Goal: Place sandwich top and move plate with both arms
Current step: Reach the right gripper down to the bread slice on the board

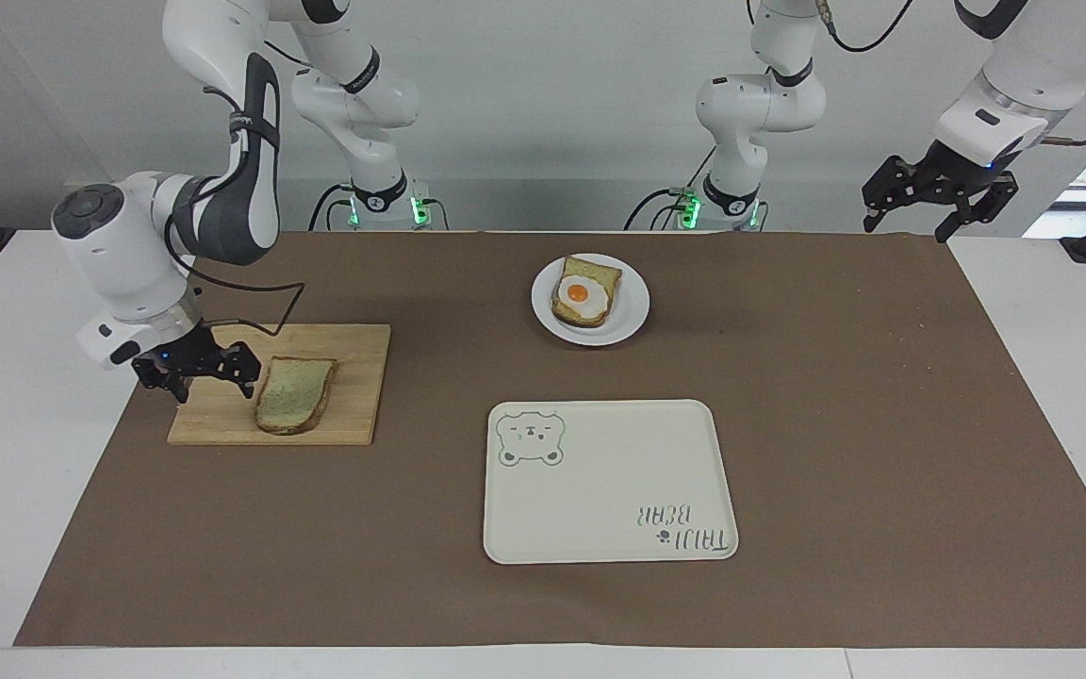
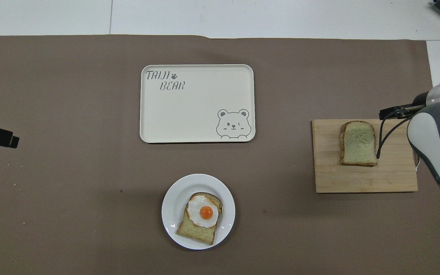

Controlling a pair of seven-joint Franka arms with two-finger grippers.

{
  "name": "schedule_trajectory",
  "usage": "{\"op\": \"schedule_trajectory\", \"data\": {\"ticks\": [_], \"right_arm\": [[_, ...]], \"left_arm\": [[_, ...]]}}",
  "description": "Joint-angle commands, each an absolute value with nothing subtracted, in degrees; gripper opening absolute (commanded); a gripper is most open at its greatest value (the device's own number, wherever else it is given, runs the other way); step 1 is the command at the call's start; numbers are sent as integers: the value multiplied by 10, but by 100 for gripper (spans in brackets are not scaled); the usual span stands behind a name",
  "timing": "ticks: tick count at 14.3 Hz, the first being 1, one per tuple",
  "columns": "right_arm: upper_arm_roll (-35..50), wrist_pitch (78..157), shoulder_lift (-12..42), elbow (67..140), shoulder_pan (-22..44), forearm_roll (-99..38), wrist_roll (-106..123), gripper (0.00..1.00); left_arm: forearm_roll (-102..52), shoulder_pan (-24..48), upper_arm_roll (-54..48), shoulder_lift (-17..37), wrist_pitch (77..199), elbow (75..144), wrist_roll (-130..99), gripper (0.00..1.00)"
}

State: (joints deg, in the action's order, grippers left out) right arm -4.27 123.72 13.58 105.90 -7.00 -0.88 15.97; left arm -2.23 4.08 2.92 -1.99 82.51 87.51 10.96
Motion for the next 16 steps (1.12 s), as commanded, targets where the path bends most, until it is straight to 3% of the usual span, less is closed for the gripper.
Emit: {"op": "schedule_trajectory", "data": {"ticks": [1, 16], "right_arm": [[-36, 1248, 122, 1092, -80, -48, 176, 100], [-36, 1292, 149, 1154, -78, -76, 210, 100]], "left_arm": [[-16, 40, 29, -34, 839, 895, 104, 100], [-16, 40, 29, -34, 839, 895, 104, 100]]}}
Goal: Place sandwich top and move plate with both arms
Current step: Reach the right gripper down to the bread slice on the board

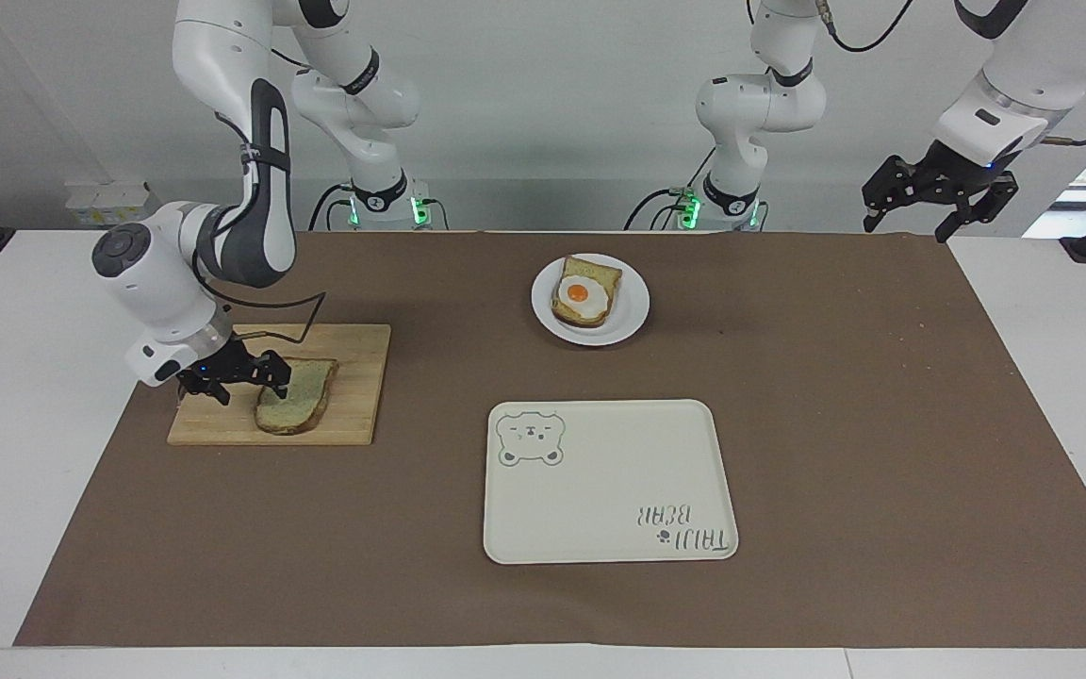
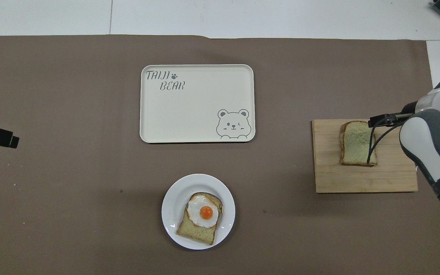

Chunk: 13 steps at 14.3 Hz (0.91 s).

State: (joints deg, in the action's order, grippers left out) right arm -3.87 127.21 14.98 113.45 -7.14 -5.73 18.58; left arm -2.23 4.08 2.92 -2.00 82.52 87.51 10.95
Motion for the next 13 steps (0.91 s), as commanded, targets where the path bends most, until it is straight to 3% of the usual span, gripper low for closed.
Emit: {"op": "schedule_trajectory", "data": {"ticks": [1, 7, 8, 10, 13], "right_arm": [[-35, 1298, 150, 1160, -78, -78, 210, 100], [-36, 1302, 158, 1164, -82, -94, 210, 100], [-36, 1302, 158, 1164, -83, -95, 211, 90], [-36, 1297, 157, 1165, -83, -97, 210, 47], [-36, 1296, 156, 1166, -85, -123, 206, 0]], "left_arm": [[-16, 40, 29, -34, 839, 895, 104, 100], [-16, 40, 29, -34, 839, 895, 104, 100], [-16, 40, 29, -34, 839, 895, 104, 100], [-16, 40, 29, -34, 838, 895, 104, 100], [-16, 40, 29, -34, 839, 895, 104, 100]]}}
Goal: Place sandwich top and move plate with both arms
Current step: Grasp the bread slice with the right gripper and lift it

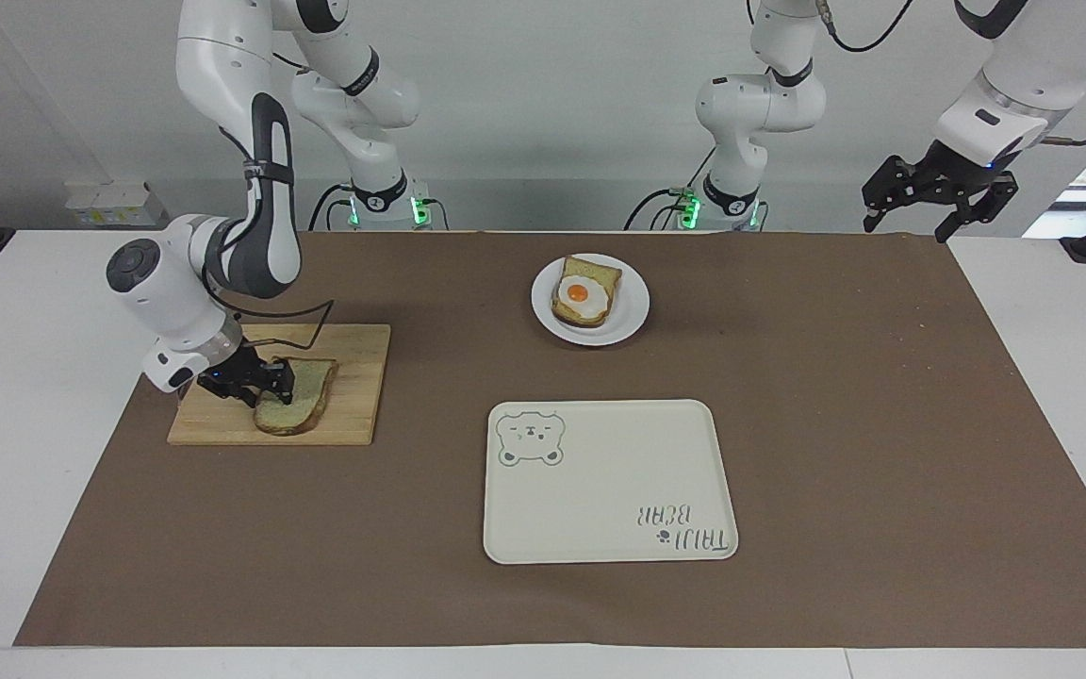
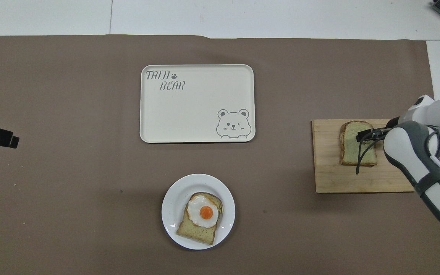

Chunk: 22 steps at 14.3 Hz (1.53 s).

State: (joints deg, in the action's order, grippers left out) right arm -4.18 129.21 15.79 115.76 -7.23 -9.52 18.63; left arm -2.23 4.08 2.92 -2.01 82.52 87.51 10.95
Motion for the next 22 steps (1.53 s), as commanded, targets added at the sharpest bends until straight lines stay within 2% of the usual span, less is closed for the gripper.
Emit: {"op": "schedule_trajectory", "data": {"ticks": [1, 10, 19, 22], "right_arm": [[-36, 1296, 156, 1167, -84, -125, 204, 0], [-37, 1287, 152, 1146, -87, -123, 224, 0], [-33, 1135, 148, 1051, -97, -130, 279, 0], [-34, 1080, 147, 1040, -98, -190, 286, 0]], "left_arm": [[-16, 40, 29, -34, 839, 895, 104, 100], [-16, 40, 29, -35, 839, 895, 104, 100], [-16, 40, 29, -35, 839, 895, 104, 100], [-16, 40, 29, -35, 839, 895, 104, 100]]}}
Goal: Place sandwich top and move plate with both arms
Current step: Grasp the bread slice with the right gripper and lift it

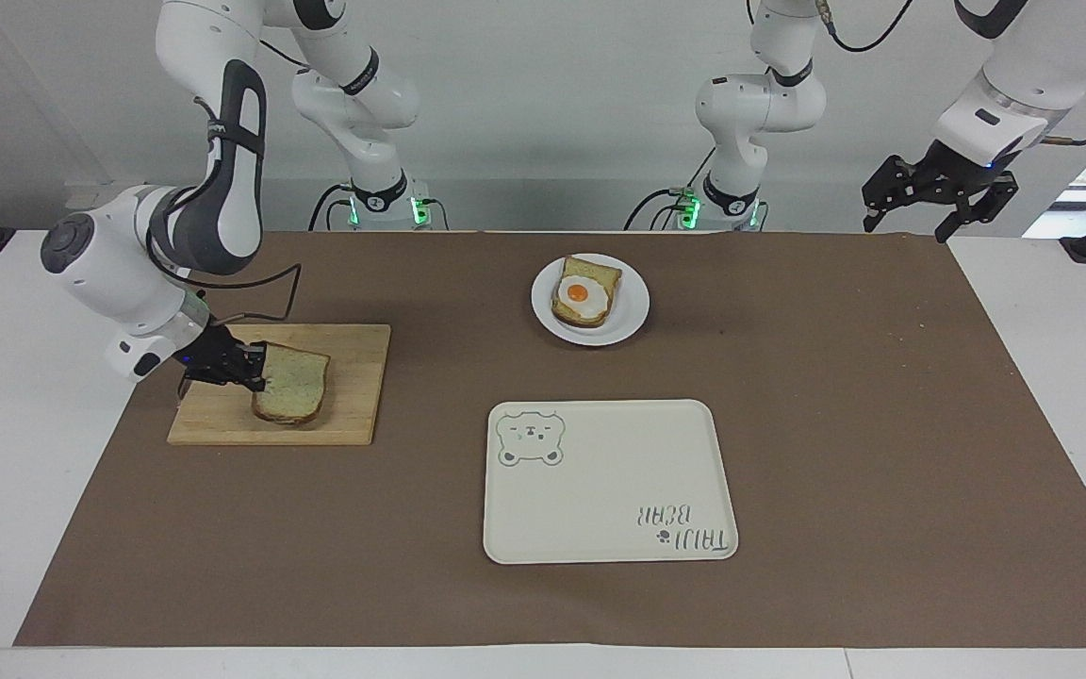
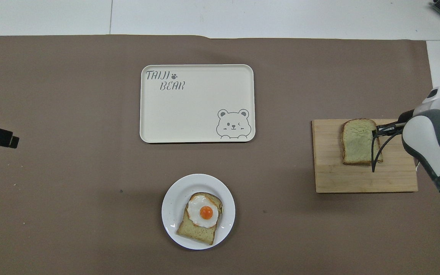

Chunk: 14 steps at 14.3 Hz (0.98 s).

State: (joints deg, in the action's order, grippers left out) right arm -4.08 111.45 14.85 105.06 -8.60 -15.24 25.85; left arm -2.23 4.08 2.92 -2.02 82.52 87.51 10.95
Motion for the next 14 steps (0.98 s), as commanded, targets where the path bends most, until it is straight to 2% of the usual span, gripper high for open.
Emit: {"op": "schedule_trajectory", "data": {"ticks": [1, 7, 14], "right_arm": [[-34, 1055, 148, 1033, -98, -207, 295, 0], [-30, 972, 142, 1032, -93, -278, 313, 0], [-23, 957, 127, 1055, -55, -281, 322, 0]], "left_arm": [[-16, 40, 29, -34, 839, 895, 104, 100], [-16, 40, 29, -35, 839, 895, 104, 100], [-16, 47, 28, -34, 839, 895, 103, 100]]}}
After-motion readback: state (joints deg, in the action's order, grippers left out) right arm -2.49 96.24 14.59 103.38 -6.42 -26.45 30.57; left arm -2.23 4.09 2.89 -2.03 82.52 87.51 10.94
